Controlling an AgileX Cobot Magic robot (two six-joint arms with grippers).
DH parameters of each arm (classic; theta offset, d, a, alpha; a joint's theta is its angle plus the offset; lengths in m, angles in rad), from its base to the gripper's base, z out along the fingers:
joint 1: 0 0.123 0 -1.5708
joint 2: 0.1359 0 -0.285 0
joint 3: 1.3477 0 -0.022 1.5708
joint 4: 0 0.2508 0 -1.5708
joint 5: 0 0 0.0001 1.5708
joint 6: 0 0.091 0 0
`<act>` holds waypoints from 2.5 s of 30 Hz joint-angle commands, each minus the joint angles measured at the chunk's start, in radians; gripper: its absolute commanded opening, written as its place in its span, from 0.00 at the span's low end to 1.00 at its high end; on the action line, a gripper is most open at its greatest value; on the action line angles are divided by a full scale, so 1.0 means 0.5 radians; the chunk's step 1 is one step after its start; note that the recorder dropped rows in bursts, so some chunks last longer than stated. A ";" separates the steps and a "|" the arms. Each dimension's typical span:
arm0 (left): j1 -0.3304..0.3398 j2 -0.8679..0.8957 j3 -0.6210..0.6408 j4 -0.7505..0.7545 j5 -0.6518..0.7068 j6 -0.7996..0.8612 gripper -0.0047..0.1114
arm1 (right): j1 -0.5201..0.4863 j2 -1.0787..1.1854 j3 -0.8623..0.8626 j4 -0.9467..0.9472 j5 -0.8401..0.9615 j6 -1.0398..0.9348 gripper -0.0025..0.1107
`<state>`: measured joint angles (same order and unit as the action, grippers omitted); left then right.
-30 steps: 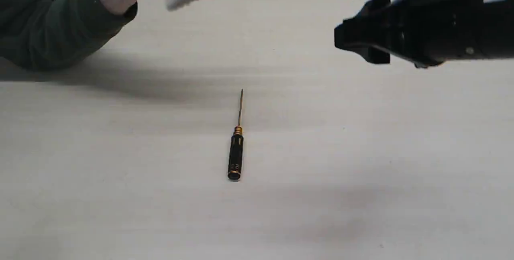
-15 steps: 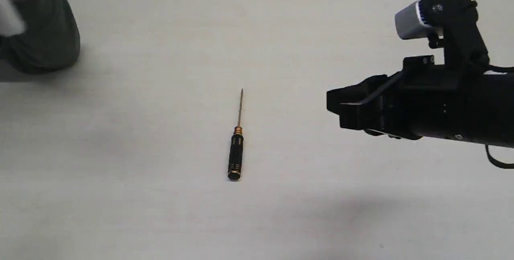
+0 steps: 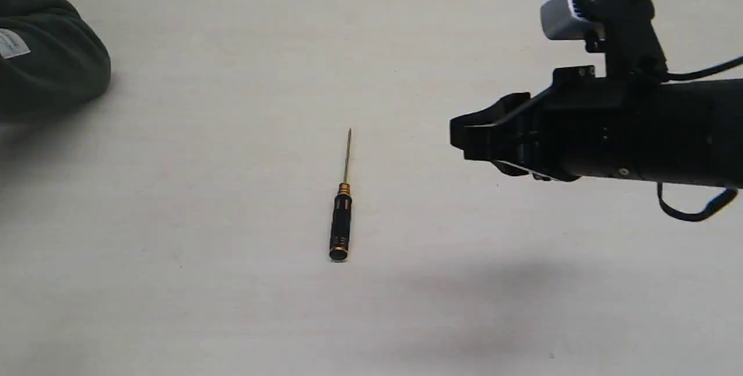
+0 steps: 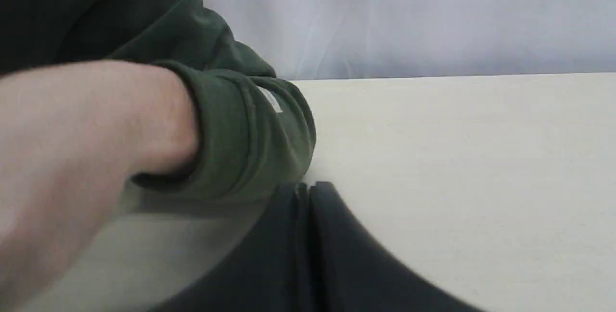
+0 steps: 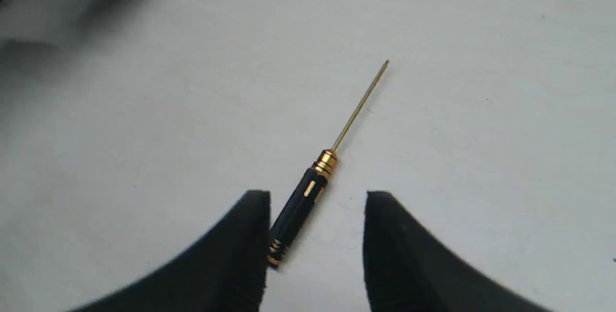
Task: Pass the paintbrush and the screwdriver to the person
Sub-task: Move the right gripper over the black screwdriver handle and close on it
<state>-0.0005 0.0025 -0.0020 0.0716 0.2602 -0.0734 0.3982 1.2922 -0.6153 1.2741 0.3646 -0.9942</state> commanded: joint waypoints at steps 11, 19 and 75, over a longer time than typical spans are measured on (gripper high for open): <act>-0.013 -0.005 0.004 -0.007 -0.020 -0.004 0.04 | 0.000 0.584 -0.356 0.001 0.204 -0.007 0.44; -0.013 -0.005 0.004 -0.007 -0.020 -0.004 0.04 | 0.066 0.800 -0.478 -0.017 0.234 -0.007 0.44; -0.013 -0.005 0.004 -0.008 -0.016 -0.004 0.04 | 0.533 1.400 -1.072 -1.840 0.230 1.969 0.44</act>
<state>-0.0005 0.0025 -0.0020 0.0716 0.2602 -0.0734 0.6644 1.9930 -1.1500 0.3511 0.4955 -0.0127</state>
